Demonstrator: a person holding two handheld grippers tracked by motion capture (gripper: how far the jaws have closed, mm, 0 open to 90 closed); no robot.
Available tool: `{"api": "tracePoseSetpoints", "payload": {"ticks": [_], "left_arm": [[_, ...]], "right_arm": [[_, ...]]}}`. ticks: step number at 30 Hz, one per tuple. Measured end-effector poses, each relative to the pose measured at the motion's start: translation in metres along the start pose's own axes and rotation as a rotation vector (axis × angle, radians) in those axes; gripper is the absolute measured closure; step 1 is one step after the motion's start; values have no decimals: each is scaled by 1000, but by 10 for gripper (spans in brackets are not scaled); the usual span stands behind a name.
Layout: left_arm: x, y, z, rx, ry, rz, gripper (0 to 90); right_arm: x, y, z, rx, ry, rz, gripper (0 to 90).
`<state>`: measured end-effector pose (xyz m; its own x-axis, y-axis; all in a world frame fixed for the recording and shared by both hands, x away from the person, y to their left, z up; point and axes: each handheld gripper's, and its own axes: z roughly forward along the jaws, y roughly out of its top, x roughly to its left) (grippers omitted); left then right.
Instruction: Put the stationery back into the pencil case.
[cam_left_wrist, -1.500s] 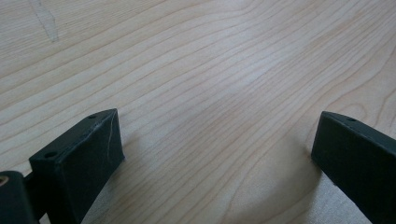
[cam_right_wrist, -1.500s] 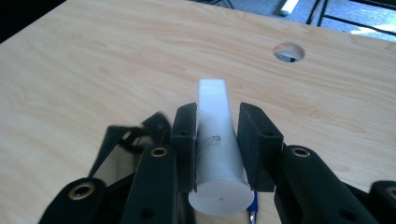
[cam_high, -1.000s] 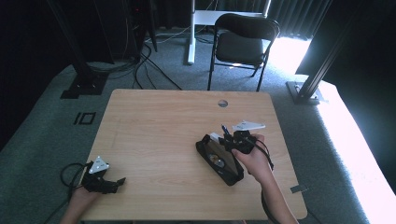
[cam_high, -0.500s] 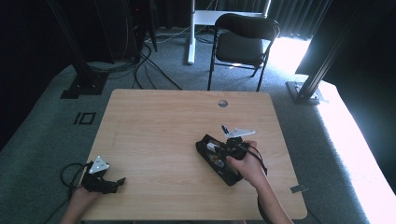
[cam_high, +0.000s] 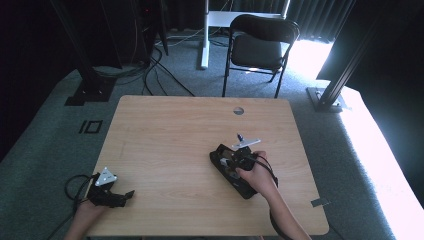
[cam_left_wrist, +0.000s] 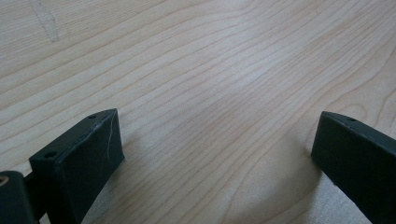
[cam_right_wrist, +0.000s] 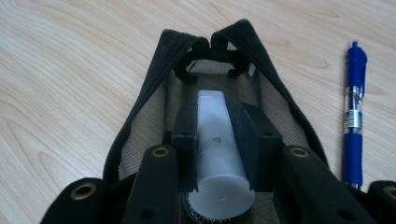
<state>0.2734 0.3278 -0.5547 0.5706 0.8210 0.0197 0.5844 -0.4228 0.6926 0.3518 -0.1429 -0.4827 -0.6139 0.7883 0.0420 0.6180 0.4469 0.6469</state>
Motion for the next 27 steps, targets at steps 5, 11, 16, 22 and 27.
{"api": "tracePoseSetpoints", "payload": {"ticks": [5,11,16,22,27], "left_arm": [[0,0,0,0,0,0,22],[0,0,0,0,0,0,22],[0,0,0,0,0,0,22],[0,0,0,0,0,0,22],[0,0,0,0,0,0,22]], "right_arm": [[2,0,5,22,-7,-15,854],[2,0,5,33,3,-20,815],[0,0,-1,14,20,-9,811],[-13,4,-22,-55,18,26,800],[-30,7,-33,-101,-19,71,794]]}}
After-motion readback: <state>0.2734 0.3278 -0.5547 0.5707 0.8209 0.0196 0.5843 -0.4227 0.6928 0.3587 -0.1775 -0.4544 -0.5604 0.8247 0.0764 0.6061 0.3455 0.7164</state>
